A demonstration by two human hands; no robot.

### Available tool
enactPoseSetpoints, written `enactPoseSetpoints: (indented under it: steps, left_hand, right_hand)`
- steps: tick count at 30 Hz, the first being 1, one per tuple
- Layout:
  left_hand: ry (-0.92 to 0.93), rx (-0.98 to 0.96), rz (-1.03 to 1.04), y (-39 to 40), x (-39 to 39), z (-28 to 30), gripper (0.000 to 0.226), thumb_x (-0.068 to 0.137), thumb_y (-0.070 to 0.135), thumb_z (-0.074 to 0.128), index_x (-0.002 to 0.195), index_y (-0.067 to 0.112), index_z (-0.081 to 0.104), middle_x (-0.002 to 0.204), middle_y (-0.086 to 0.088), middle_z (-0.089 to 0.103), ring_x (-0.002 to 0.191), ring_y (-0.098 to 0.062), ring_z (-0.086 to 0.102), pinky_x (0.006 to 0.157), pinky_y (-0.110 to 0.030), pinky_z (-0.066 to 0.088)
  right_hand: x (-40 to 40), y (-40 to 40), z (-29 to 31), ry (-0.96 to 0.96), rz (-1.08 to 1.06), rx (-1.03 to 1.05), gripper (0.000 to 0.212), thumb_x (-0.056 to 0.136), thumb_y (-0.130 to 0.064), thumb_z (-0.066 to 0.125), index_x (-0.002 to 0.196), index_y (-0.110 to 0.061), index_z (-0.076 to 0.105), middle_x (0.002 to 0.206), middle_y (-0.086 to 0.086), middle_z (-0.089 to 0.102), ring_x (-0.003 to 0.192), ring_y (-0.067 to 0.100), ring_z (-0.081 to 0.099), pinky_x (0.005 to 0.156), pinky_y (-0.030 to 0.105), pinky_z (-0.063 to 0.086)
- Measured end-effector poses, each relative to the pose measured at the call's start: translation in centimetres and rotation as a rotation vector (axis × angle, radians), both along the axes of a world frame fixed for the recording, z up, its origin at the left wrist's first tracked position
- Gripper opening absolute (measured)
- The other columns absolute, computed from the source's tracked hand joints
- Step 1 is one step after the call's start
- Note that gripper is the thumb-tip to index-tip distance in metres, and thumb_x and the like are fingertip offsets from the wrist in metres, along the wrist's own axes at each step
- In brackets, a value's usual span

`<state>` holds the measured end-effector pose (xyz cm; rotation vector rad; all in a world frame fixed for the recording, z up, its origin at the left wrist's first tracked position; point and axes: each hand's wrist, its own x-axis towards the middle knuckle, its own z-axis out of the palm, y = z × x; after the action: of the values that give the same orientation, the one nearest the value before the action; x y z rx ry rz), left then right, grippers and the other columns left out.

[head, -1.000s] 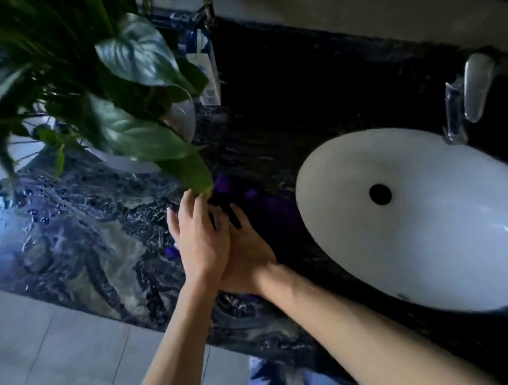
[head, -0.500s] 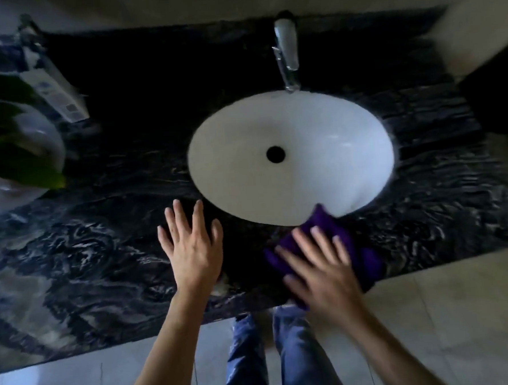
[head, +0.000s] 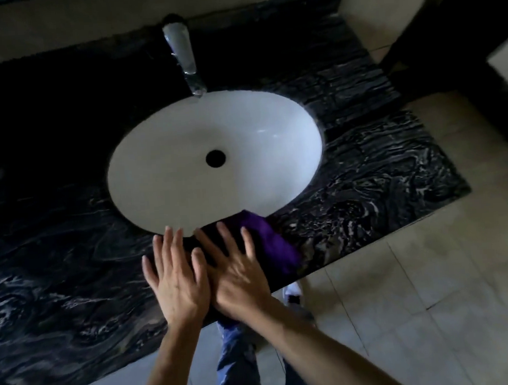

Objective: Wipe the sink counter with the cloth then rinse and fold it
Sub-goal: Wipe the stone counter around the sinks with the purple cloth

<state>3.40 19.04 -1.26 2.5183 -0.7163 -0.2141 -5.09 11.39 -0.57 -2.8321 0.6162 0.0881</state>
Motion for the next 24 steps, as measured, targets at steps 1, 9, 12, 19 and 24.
enactPoseSetpoints:
  steps: [1, 9, 12, 19, 24]
  left_hand:
    - [0.005, 0.005, 0.004, -0.6, -0.4, 0.0, 0.064, 0.100, 0.049, 0.023, 0.150, 0.013, 0.042, 0.163, -0.009, 0.033, 0.155, -0.024, 0.016, 0.126, -0.049, 0.005]
    - [-0.016, 0.199, -0.314, -13.1, -8.0, 0.4, 0.058, 0.101, 0.047, 0.027, 0.144, 0.014, 0.051, 0.147, -0.010, 0.055, 0.143, -0.030, 0.042, 0.118, -0.056, 0.026]
    - [0.006, 0.257, -0.323, -18.3, -10.8, 1.0, 0.054, 0.099, 0.050, 0.032, 0.136, 0.015, 0.053, 0.126, -0.008, 0.064, 0.120, -0.031, 0.056, 0.104, -0.054, 0.037]
    - [0.180, 0.189, -0.230, -24.1, -12.0, 1.7, 0.073, 0.093, 0.062, 0.009, 0.133, 0.021, 0.053, 0.131, -0.007, 0.062, 0.120, -0.032, 0.055, 0.099, -0.047, 0.036]
    - [0.195, 0.131, -0.232, -25.6, -11.5, 2.1, 0.058, 0.095, 0.059, 0.014, 0.116, 0.024, 0.055, 0.117, -0.010, 0.067, 0.103, -0.037, 0.063, 0.093, -0.047, 0.042]
  right_hand:
    - [-1.0, -1.0, 0.0, -0.040, 0.013, 0.012, 0.057, 0.097, -0.057, 0.038, 0.151, -0.039, 0.038, 0.167, -0.006, 0.027, 0.156, 0.034, 0.017, 0.122, 0.062, 0.009]
    - [-16.0, -19.3, -0.4, -0.023, -0.458, -0.163, 0.053, 0.097, -0.051, 0.045, 0.150, -0.047, 0.041, 0.164, -0.005, 0.035, 0.150, 0.032, 0.033, 0.120, 0.059, 0.023]
    - [-20.3, -28.3, 0.1, 0.106, -0.701, -0.142, 0.057, 0.098, -0.056, 0.029, 0.153, -0.042, 0.038, 0.166, -0.001, 0.032, 0.151, 0.035, 0.029, 0.119, 0.063, 0.022]
    - [-15.4, -18.6, -0.3, 0.040, -0.581, -0.136, 0.063, 0.098, -0.063, 0.035, 0.157, -0.039, 0.032, 0.167, 0.003, 0.030, 0.153, 0.039, 0.024, 0.117, 0.067, 0.021]
    - [-16.0, -18.8, -0.2, -0.008, -0.319, -0.038, 0.058, 0.098, -0.064, 0.038, 0.153, -0.046, 0.033, 0.165, -0.008, 0.032, 0.154, 0.030, 0.025, 0.119, 0.061, 0.023]
